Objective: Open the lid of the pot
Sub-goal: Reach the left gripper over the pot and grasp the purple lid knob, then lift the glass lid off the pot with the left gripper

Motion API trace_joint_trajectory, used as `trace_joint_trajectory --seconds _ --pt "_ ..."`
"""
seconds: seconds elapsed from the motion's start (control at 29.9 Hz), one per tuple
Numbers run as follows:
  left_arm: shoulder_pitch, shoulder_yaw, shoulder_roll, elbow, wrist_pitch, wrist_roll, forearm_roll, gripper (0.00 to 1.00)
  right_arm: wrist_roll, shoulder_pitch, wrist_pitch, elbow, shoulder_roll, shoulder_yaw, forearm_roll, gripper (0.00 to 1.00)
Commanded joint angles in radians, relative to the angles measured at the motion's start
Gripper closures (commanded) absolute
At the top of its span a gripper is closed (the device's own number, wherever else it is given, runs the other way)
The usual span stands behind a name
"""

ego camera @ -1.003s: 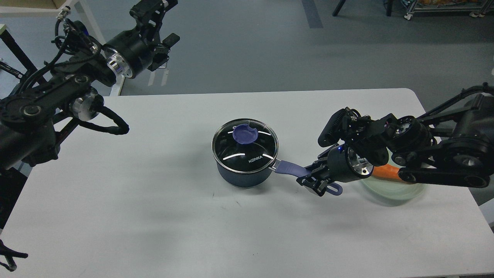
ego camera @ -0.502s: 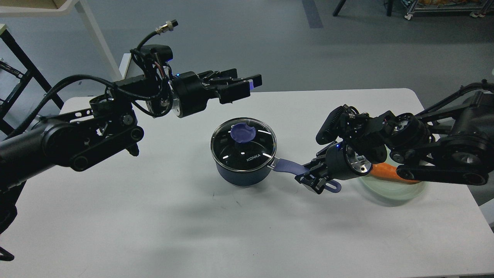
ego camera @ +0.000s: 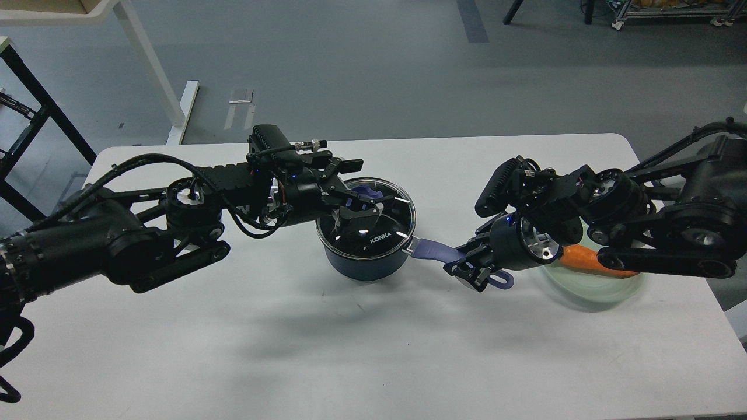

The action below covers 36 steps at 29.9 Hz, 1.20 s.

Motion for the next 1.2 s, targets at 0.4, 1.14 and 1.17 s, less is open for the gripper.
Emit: trace_joint_trajectory --seconds 0.4,1.14,1.17 --pt "0.012 0.08 -0.049 0.06 0.056 -0.005 0.001 0.05 -0.001 -0.002 0.001 -0.006 0.02 -0.003 -0.002 0.9" --pt "0.018 0.091 -0.063 0.1 0.073 -0.003 -0.002 0.34 -0.001 -0.004 0.001 -0.015 0.034 -0.004 -0.002 0.89" --pt "0.019 0.091 -0.063 0.1 0.072 0.0 -0.002 0.37 -0.001 -0.004 0.001 -0.015 0.034 -0.004 -0.002 0.89"
